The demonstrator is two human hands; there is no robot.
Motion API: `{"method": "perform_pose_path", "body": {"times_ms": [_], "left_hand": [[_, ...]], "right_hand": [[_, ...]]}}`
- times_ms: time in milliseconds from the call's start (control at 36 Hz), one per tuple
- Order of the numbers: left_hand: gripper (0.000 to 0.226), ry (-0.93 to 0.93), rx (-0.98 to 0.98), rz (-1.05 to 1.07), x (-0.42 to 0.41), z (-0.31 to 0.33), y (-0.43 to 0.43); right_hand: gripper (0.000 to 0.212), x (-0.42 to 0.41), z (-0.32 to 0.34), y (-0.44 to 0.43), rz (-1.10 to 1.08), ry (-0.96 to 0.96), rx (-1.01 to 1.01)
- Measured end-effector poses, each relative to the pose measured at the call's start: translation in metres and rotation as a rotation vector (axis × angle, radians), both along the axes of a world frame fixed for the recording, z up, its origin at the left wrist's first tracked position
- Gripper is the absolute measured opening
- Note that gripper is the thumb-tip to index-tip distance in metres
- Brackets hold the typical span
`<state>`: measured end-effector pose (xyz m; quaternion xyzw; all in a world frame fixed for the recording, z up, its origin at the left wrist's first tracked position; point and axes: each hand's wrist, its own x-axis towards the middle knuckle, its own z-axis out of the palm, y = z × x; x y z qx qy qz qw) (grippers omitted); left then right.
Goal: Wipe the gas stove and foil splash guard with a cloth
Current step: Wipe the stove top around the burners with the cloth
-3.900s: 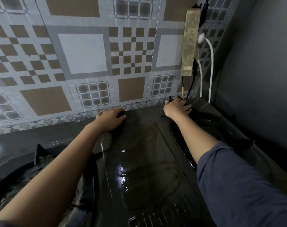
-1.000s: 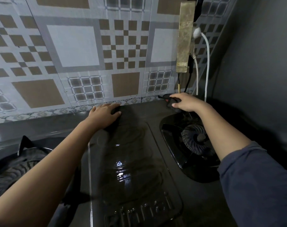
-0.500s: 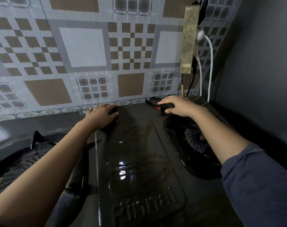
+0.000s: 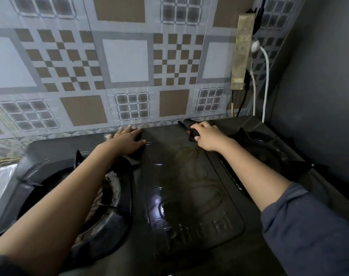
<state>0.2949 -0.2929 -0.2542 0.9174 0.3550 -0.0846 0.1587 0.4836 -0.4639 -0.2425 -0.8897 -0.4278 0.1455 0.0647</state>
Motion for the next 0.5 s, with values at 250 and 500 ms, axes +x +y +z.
{"method": "perform_pose_path", "body": {"times_ms": [250, 500], "left_hand": [[0.064, 0.011, 0.015, -0.066, -0.032, -0.001, 0.01], [0.061, 0.011, 0.022, -0.068, -0.051, -0.003, 0.021]], "right_hand": [[0.044, -0.05, -0.011, 0.01, -0.193, -0.159, 0.014], [0.037, -0.103, -0.021, 0.027, -0.048, -0.22, 0.19]]}}
